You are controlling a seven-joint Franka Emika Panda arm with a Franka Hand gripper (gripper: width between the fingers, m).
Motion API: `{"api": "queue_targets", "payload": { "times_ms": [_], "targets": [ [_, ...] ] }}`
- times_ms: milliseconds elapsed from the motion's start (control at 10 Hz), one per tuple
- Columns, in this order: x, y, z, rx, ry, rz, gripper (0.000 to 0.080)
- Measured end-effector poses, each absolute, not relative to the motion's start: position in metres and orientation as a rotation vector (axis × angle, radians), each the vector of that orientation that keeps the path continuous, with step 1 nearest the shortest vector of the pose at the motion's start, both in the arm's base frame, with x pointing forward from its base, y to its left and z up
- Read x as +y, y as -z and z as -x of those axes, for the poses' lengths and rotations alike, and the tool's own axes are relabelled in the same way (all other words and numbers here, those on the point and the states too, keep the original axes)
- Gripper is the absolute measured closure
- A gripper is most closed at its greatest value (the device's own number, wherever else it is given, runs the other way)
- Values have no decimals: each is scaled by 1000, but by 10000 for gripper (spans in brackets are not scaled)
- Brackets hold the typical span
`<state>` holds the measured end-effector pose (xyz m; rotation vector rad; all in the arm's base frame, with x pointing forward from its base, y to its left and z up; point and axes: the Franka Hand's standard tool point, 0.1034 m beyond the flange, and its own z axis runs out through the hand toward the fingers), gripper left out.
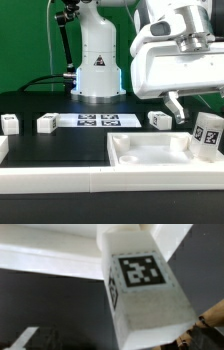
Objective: Assemble square table
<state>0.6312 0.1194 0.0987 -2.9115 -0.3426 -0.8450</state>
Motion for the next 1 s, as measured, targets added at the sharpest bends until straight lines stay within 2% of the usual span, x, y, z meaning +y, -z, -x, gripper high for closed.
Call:
{"api": "queue_targets", "payload": {
  "times_ms": [200, 300, 1000],
  "targets": [
    [120, -101, -632, -343, 845, 2911, 151],
    [126, -95, -626, -352, 703, 2928, 151],
    [137, -98, -618, -353, 43, 2948, 151]
  ]
}}
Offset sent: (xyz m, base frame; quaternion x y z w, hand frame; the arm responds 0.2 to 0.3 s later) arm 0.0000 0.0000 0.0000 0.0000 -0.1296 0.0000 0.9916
